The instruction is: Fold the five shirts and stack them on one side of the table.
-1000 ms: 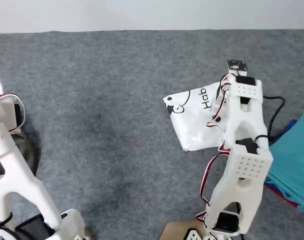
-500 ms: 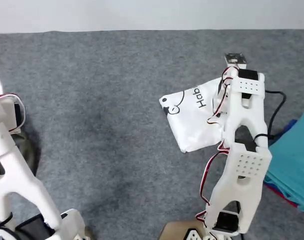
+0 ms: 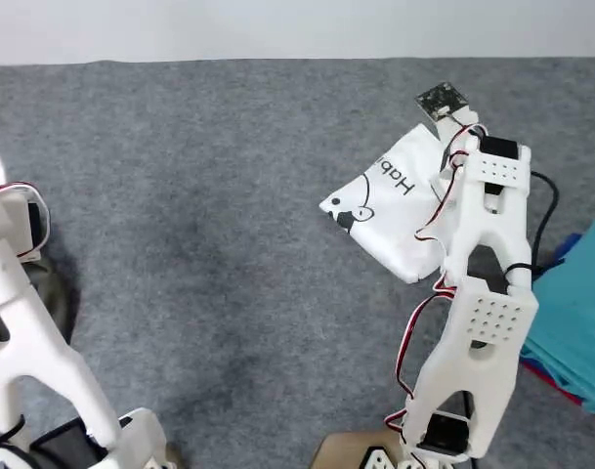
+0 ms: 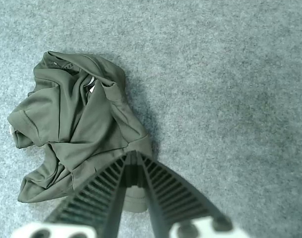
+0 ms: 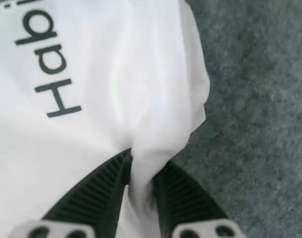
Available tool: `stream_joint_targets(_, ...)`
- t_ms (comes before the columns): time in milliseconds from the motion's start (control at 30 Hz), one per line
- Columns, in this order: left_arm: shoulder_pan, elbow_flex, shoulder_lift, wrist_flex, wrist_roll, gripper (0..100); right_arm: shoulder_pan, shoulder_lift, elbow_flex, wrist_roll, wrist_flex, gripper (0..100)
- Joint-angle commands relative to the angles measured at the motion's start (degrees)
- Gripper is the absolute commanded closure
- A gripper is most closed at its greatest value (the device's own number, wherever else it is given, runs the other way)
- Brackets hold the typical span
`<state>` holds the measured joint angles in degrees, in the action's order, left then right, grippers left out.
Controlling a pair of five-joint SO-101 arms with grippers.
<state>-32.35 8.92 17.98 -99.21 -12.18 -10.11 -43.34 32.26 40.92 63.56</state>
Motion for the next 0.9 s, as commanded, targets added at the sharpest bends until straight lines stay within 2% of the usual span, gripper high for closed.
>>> stream_joint_targets(0, 0.4, 0.2, 1.7, -1.1, -0.5, 100, -0.7, 1.5, 3.3, -1.5, -0.7, 82.9)
stream_joint_targets(100, 0.4, 0.2, 1.7, -1.1, -0.5, 100, -0.7, 2.1, 4.2, -5.7, -0.5, 73.8)
stream_joint_targets(200, 0.4, 0.2, 1.7, -1.1, -0.6, 100, -0.4, 4.2, 5.4, -7.7, 0.1, 74.2)
stream_joint_targets(300, 0.4, 0.2, 1.7, -1.1, -0.6, 100, 0.0, 7.7, 5.5, -14.6, 0.1, 74.2)
stream_joint_targets(600, 0.4, 0.2, 1.6, -1.1, -0.6, 100, 3.9, 16.5, 5.5, -45.5, 12.8, 74.2)
stream_joint_targets(867, 0.4, 0.2, 1.4, -1.1, -0.5, 100, 8.3, 16.9, 5.4, -73.2, 21.8, 73.9)
